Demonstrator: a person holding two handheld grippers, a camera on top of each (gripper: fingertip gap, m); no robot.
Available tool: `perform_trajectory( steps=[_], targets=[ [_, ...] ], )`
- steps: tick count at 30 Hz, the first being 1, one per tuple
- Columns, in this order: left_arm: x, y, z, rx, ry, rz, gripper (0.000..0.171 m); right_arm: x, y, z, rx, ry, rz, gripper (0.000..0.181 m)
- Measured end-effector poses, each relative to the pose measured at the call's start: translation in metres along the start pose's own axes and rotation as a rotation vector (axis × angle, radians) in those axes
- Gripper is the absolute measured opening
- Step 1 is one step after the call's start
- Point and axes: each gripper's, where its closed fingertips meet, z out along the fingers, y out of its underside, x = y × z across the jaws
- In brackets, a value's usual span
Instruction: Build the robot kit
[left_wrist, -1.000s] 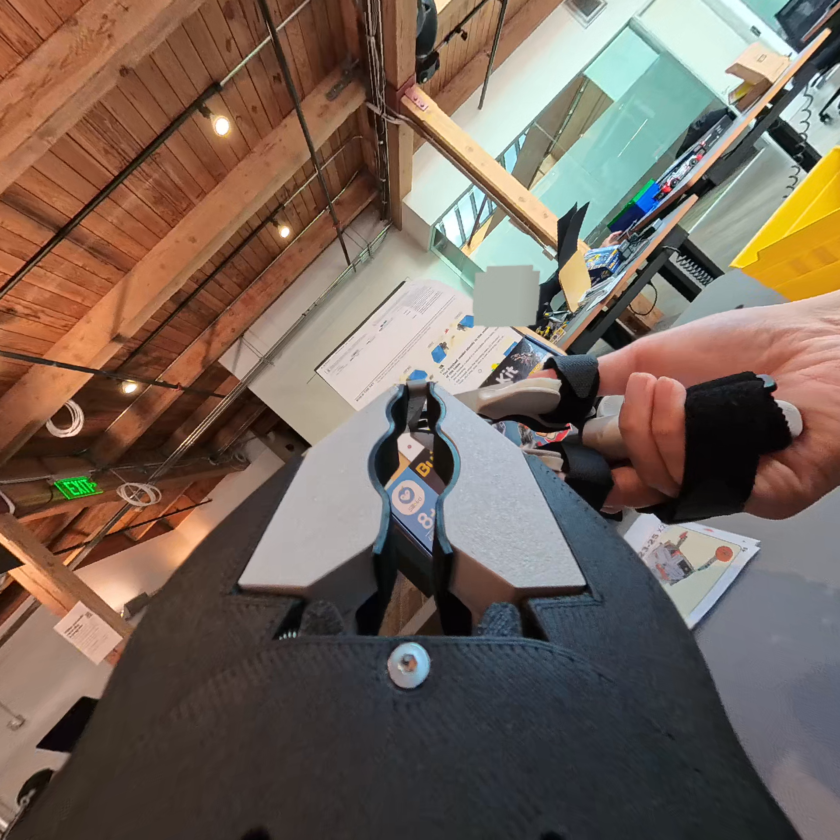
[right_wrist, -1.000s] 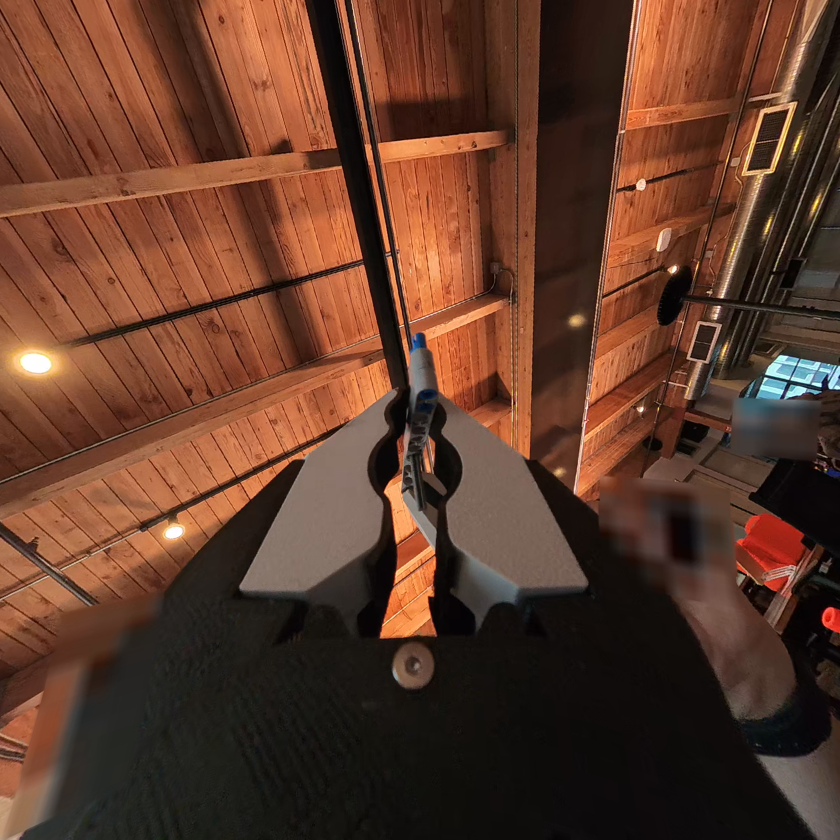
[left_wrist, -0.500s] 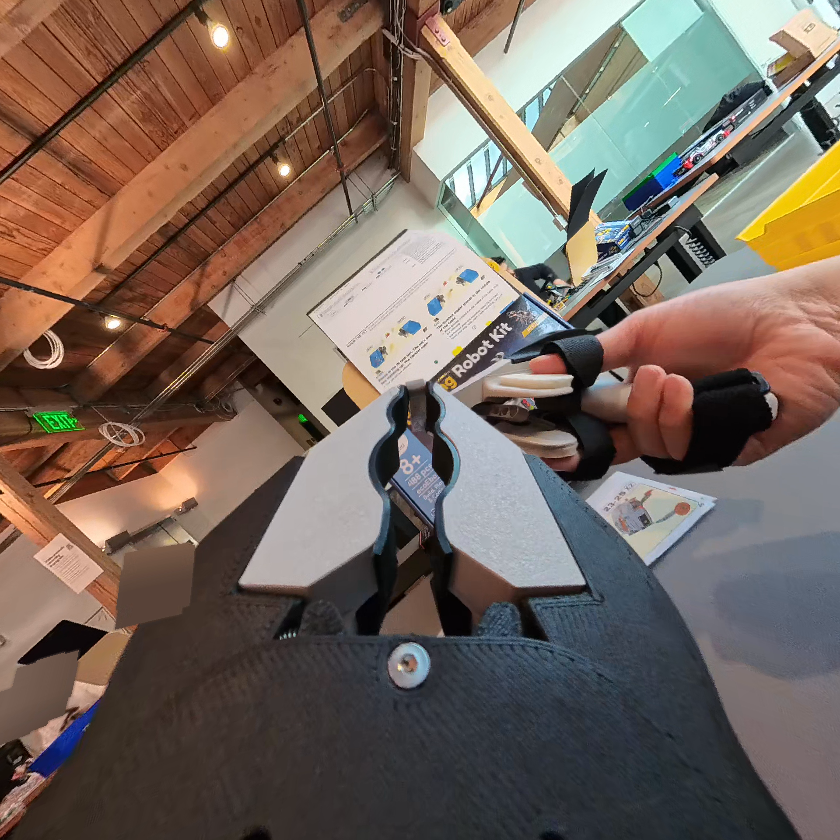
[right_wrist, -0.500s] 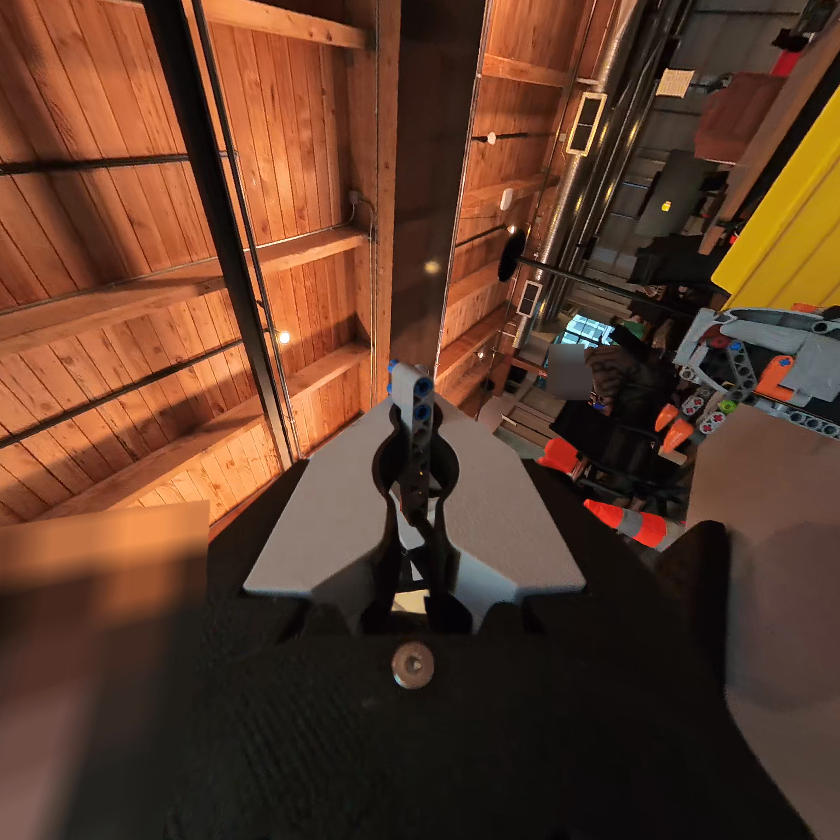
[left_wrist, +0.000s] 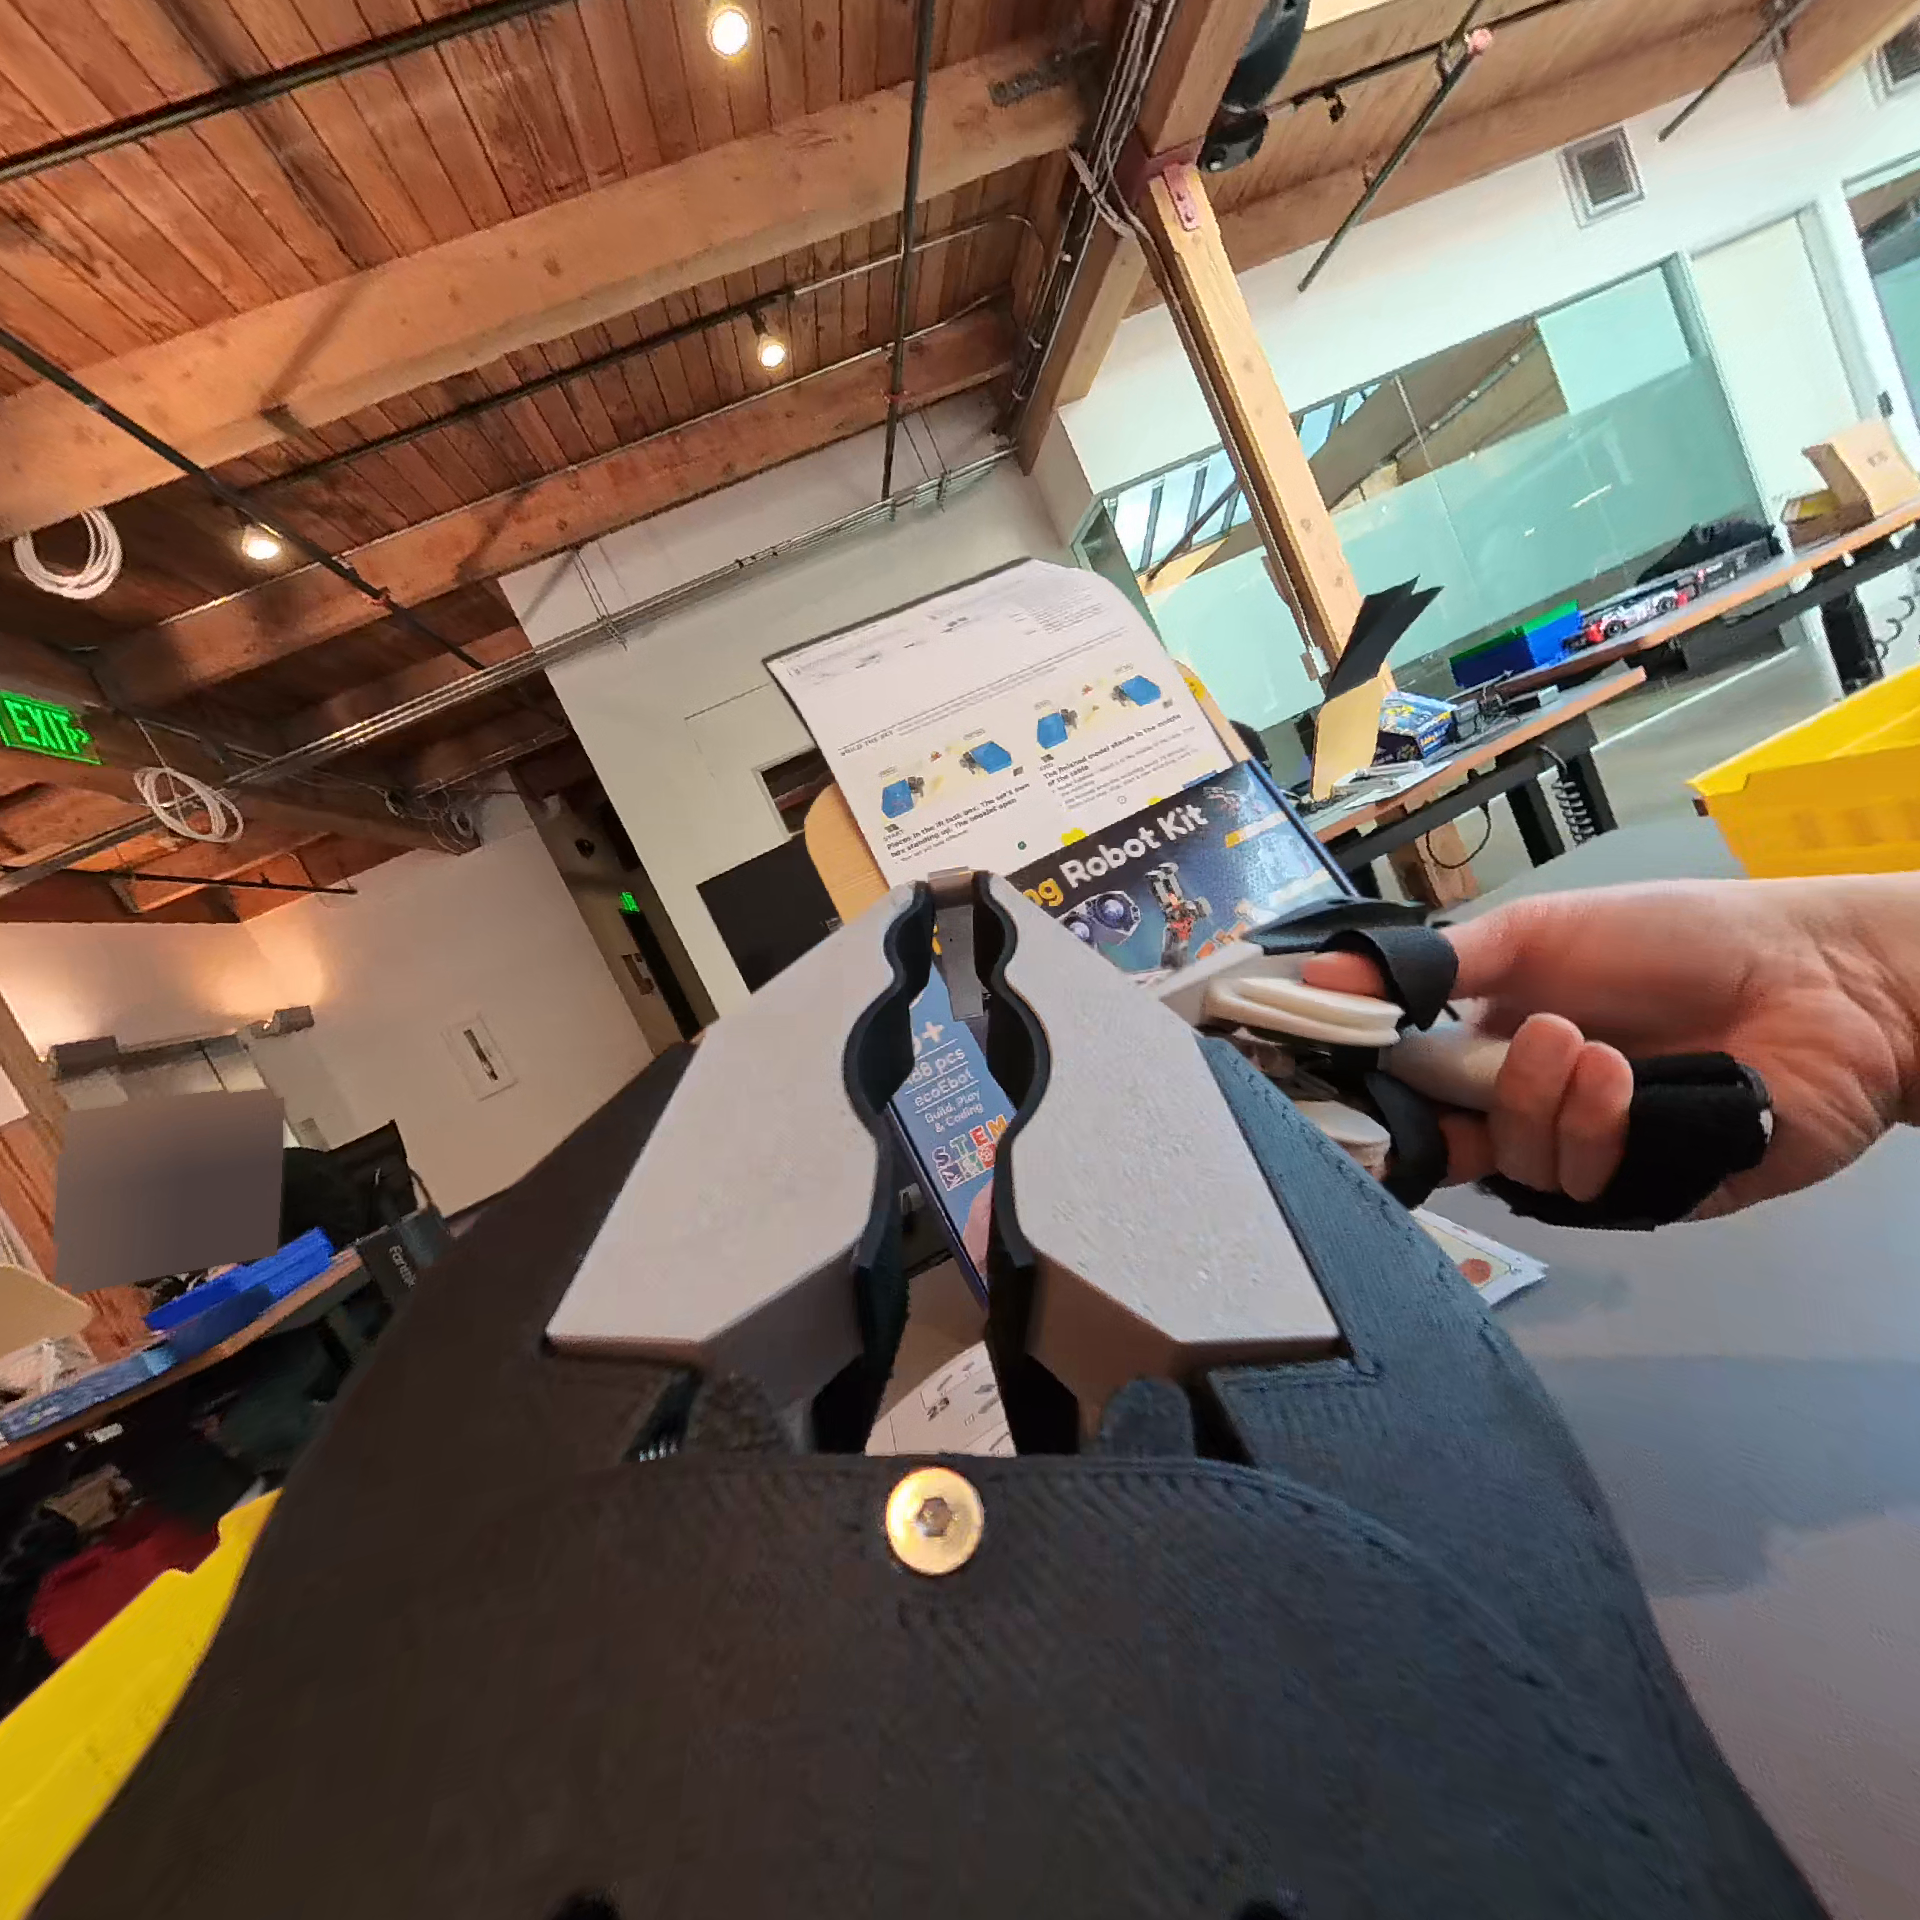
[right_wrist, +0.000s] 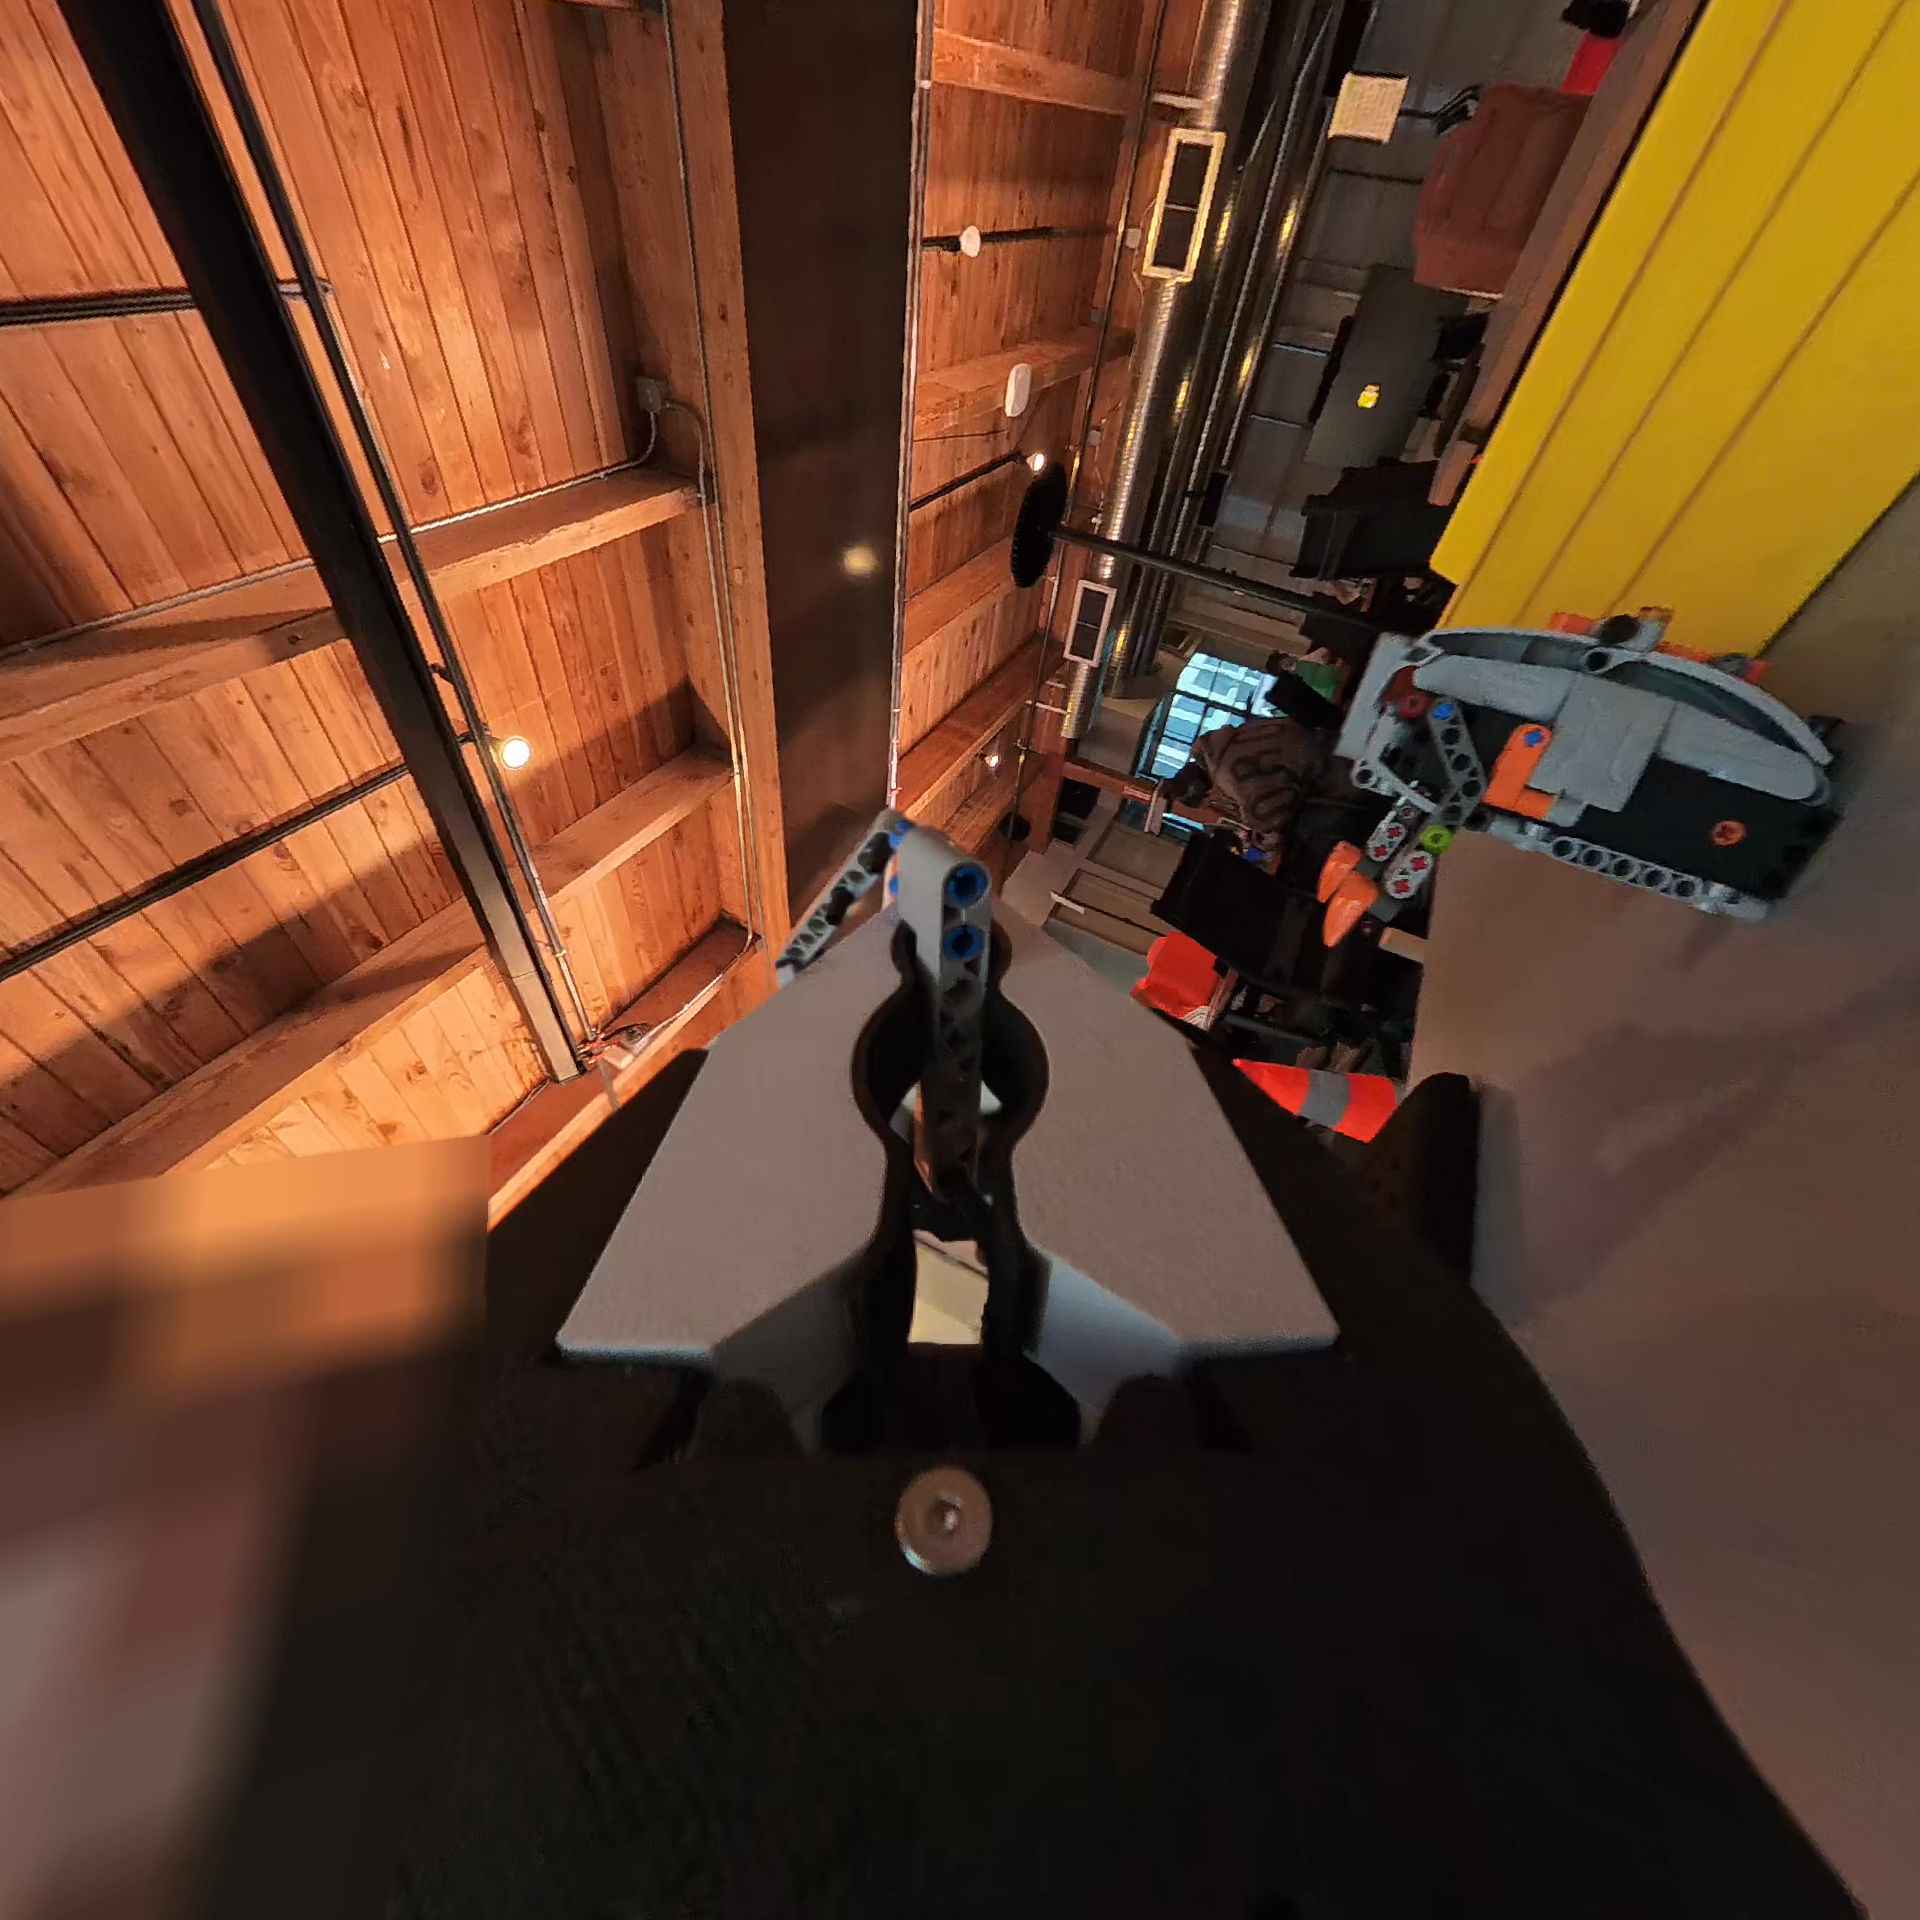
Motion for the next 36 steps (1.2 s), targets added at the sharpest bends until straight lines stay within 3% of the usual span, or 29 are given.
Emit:
perform_trajectory(
  steps=[2,7,10,14,23,31,36],
  targets=[
    [-0.006,-0.002,-0.004,0.004,-0.009,-0.008,0.006,0.016,0.000,-0.007,-0.024,0.099,-0.023,0.000],
    [-0.010,-0.013,-0.020,0.014,-0.009,0.003,0.006,0.104,0.032,-0.051,-0.326,0.698,-0.178,0.001],
    [-0.015,-0.019,-0.035,0.011,-0.005,-0.009,0.006,0.116,0.047,-0.054,-0.399,0.739,-0.148,0.000],
    [-0.024,-0.022,-0.056,-0.005,-0.003,-0.032,0.005,0.148,0.059,-0.074,-0.539,0.971,-0.238,0.001],
    [-0.044,-0.024,-0.090,-0.016,-0.043,-0.058,0.006,0.156,0.065,-0.076,-0.665,1.039,-0.378,0.001],
    [-0.040,-0.015,-0.087,-0.037,-0.030,-0.085,0.005,0.155,0.062,-0.079,-0.692,1.044,-0.427,0.002],
    [-0.033,-0.009,-0.083,-0.058,-0.007,-0.099,0.006,0.150,0.052,-0.085,-0.655,1.070,-0.436,0.013]
  ],
)
